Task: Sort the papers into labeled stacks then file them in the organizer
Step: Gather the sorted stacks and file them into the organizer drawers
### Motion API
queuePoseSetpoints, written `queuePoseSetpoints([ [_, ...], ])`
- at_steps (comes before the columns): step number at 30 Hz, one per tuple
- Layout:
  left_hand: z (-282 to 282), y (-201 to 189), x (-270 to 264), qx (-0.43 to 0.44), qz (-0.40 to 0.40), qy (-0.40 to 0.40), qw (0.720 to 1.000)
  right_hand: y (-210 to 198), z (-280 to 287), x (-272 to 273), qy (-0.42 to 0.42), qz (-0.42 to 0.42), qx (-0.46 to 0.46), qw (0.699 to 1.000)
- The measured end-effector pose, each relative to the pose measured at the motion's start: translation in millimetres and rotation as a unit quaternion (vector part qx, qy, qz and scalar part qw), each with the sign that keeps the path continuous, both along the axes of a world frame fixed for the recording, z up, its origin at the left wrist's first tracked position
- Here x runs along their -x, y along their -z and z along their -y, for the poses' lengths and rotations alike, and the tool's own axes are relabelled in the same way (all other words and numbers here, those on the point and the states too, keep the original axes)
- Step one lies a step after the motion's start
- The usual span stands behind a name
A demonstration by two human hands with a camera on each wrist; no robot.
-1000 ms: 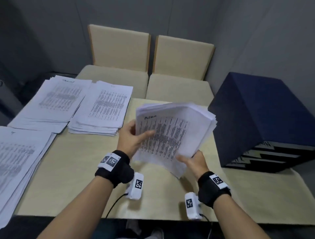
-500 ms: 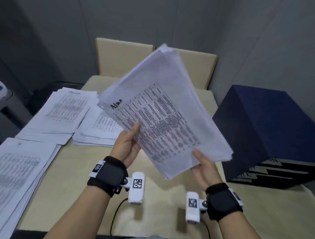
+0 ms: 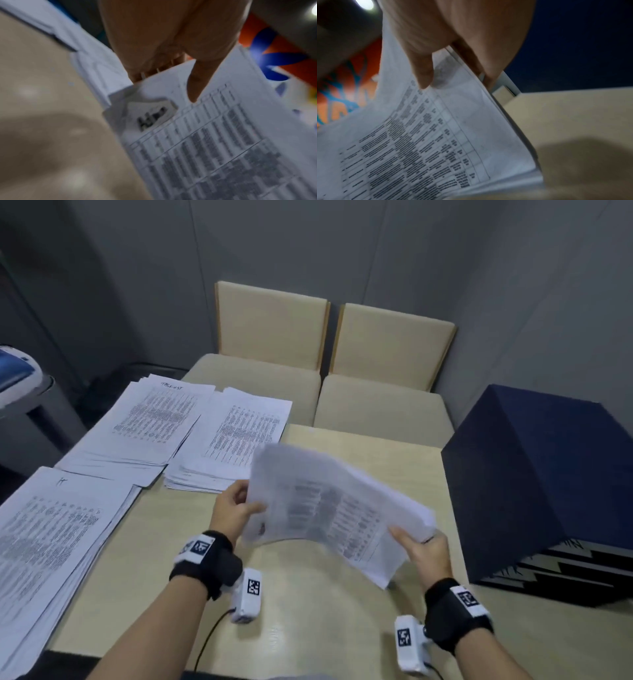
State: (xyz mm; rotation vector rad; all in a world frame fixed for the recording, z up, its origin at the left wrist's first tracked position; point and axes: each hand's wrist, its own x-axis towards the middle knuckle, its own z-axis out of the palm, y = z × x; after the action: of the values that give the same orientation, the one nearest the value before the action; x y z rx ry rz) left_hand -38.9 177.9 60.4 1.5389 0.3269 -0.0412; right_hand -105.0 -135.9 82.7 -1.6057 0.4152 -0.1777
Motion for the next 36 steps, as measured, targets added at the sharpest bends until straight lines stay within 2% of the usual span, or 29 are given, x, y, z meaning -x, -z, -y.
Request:
queuePoseSetpoints([
  [3, 5, 14, 10, 0.024, -0.029, -0.007, 0.999, 14, -2, 7, 0.011, -0.01, 0.003, 1.0],
  [6, 10, 11, 8, 0.018, -0.022, 0.001, 1.0, 14, 4, 8, 0.004, -0.011, 0.007, 1.0],
  [12, 2, -3, 3, 0.035, 0.076, 0.018, 0.996, 6, 15, 18, -0.049, 0.005, 0.007, 0.999],
  [14, -9, -2, 2, 0.061, 0.082, 0.032, 0.994, 9, 24, 21, -0.074, 0.004, -0.007, 0.997],
  [16, -15, -4, 3, 0.126, 0.073, 0.002, 0.989, 13, 31, 22, -0.091, -0.012, -0.038, 0.995],
  [19, -4, -4, -2, 0.155, -0.017, -0.043, 0.987, 18, 25, 19, -0.103, -0.053, -0.062, 0.991],
  [21, 12, -4, -9, 0.157, -0.082, -0.033, 0.984, 22, 13, 15, -0.118, -0.071, -0.061, 0.989],
  [24, 31, -8, -17, 0.13, -0.119, -0.036, 0.984, 25, 3, 11, -0.081, -0.072, -0.082, 0.991],
  [28, 34, -13, -21, 0.163, -0.106, -0.05, 0.98, 1, -5, 9, -0.051, -0.029, -0.099, 0.993],
  [30, 32, -19, -22, 0.185, -0.077, -0.049, 0.979, -10, -5, 8, -0.076, -0.002, -0.079, 0.994],
  [33, 34, -25, -27, 0.144, -0.019, -0.111, 0.983, -5, 4, 4, -0.088, 0.013, 0.005, 0.996],
  [36, 42, -24, -29, 0.064, 0.029, -0.107, 0.992, 0, 17, 4, -0.095, 0.042, 0.073, 0.992],
])
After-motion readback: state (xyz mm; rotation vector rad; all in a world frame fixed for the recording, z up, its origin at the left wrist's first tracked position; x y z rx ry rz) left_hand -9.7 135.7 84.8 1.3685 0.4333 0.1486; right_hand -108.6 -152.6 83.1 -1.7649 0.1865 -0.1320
